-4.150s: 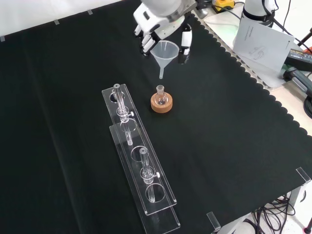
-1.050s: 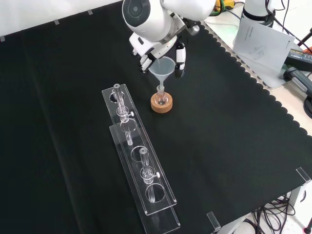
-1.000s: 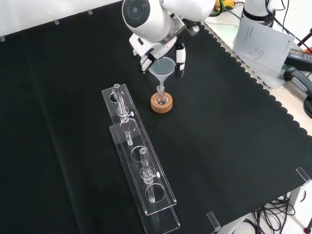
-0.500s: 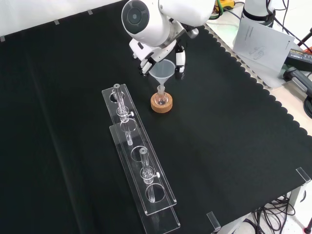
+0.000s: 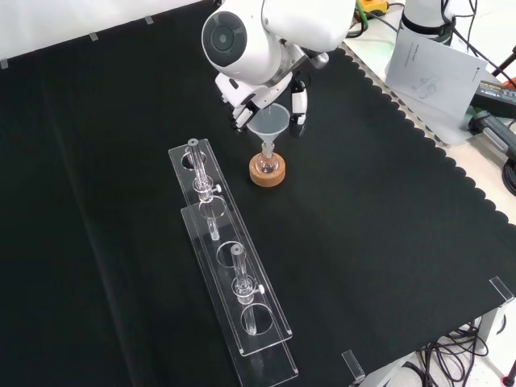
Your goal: Place the funnel on the round-bottom flask.
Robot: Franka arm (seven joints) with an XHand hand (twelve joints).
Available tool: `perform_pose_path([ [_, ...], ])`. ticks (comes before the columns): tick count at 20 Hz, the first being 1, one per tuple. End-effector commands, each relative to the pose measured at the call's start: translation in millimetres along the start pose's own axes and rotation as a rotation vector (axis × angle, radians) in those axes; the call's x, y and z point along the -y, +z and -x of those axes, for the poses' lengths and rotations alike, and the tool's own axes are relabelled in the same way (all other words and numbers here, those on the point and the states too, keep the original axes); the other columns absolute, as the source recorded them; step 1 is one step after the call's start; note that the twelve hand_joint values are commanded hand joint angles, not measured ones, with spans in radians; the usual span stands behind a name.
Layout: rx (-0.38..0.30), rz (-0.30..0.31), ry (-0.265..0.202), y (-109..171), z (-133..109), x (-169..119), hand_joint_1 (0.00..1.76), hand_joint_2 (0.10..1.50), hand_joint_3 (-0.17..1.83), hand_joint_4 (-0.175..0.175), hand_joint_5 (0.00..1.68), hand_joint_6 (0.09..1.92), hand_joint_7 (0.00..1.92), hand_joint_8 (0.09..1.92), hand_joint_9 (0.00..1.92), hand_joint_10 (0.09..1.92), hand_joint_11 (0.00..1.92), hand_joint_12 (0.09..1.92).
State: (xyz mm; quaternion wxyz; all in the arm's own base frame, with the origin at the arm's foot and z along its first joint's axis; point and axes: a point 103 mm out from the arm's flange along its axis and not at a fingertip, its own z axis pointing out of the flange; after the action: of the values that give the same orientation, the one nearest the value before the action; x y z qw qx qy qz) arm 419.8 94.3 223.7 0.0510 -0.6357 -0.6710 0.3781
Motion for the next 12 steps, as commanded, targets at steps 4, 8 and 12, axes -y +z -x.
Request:
perform_pose_path([
  [4, 0.002, -0.003, 0.013, 2.4, 0.2, -2.2, 0.59, 0.76, 0.42, -0.068, 0.42, 0.61, 0.58, 0.82, 0.83, 0.61, 0.54, 1.31],
  [8, 0.000, -0.011, 0.011, 4.1, 0.3, -2.1, 0.58, 0.76, 0.42, -0.068, 0.42, 0.56, 0.55, 0.83, 0.81, 0.61, 0.53, 1.32],
  [12, 0.001, -0.010, 0.017, 4.2, -0.1, 0.0, 0.57, 0.74, 0.42, -0.068, 0.42, 0.51, 0.53, 0.83, 0.80, 0.62, 0.52, 1.33],
])
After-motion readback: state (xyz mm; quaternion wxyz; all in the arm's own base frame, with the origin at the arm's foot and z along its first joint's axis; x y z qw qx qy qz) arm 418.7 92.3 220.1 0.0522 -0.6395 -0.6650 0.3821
